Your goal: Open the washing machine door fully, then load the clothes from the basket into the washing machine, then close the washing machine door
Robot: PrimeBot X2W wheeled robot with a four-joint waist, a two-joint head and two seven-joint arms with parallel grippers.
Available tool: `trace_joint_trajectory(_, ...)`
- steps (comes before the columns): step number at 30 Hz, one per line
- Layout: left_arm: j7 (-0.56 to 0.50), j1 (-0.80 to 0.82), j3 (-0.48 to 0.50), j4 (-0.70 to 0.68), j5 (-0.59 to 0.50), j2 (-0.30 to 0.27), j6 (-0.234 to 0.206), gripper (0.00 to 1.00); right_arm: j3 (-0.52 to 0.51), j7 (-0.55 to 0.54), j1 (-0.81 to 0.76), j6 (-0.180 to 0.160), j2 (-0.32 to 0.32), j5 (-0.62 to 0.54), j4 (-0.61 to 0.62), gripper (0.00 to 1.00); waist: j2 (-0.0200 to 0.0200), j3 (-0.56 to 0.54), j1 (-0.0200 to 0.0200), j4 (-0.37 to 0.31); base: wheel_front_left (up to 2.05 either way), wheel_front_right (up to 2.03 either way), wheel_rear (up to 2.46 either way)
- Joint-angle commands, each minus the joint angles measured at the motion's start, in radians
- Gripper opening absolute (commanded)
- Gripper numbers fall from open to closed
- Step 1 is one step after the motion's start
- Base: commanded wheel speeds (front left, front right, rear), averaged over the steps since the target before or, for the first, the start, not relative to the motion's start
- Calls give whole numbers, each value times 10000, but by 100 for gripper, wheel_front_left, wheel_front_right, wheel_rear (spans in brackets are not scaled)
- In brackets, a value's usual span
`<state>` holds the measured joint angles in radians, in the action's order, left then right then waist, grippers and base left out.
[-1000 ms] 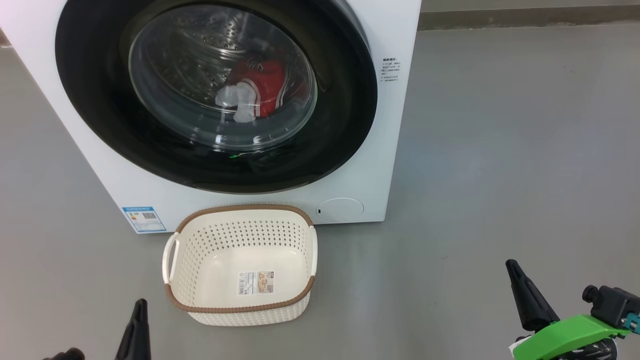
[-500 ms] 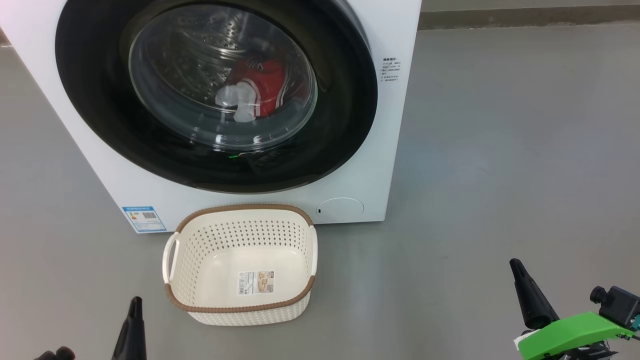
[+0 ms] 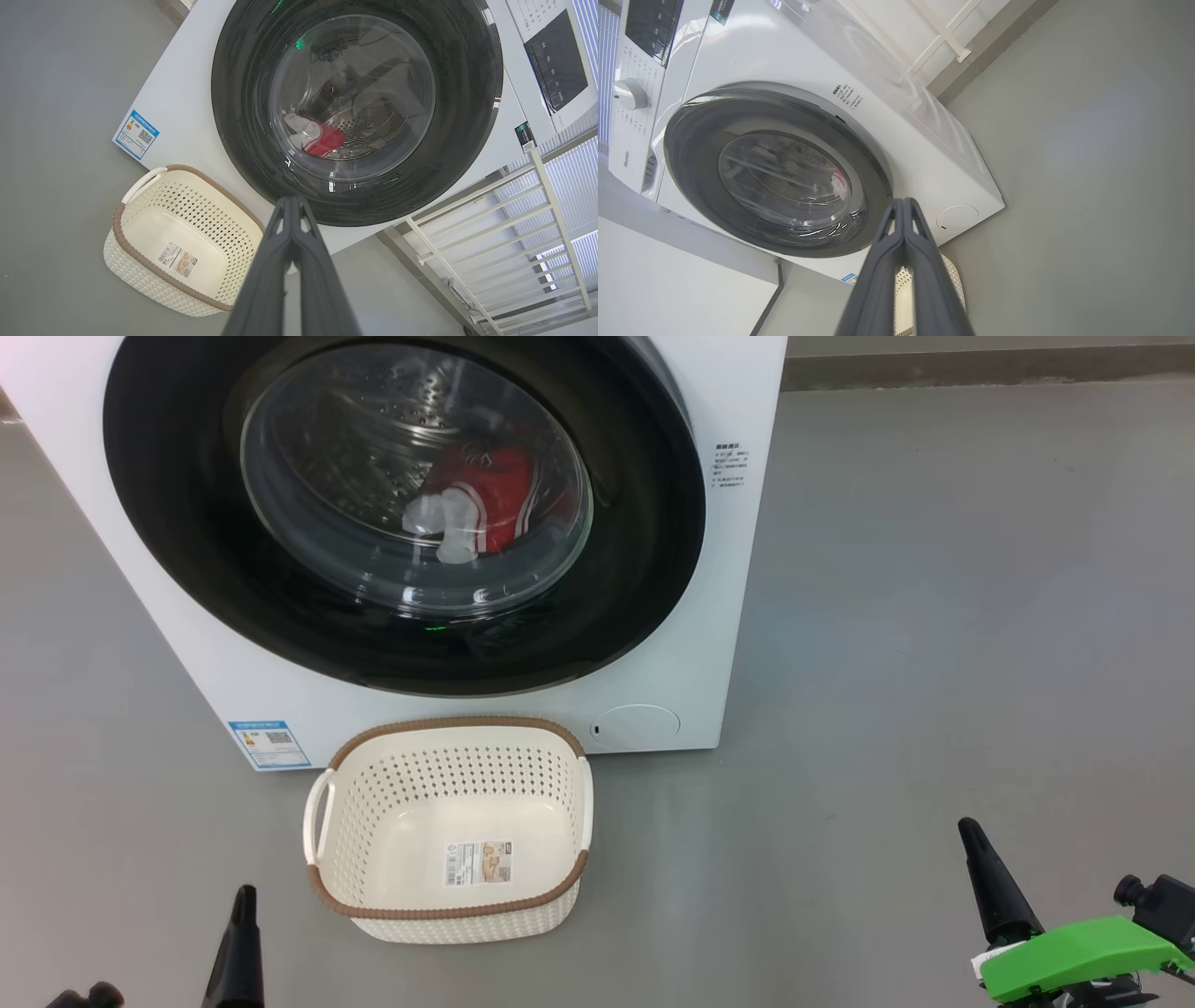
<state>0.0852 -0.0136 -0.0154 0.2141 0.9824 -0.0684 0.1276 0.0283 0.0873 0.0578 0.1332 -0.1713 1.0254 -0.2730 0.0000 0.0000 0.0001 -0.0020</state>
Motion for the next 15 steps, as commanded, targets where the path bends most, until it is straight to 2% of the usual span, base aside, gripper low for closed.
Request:
trace_joint_trajectory(1, -104, 473, 269, -173, 344, -106, 15, 0, -32, -123, 343, -11, -19, 386, 262, 0, 0, 1, -1, 1, 0, 0, 0)
trace_joint_trajectory(15, -479, 626, 461, -72, 1597, -63, 18, 0, -310, -507, 375, -14, 228, 1532, 267, 0, 0, 7, -1, 5, 0, 0, 0)
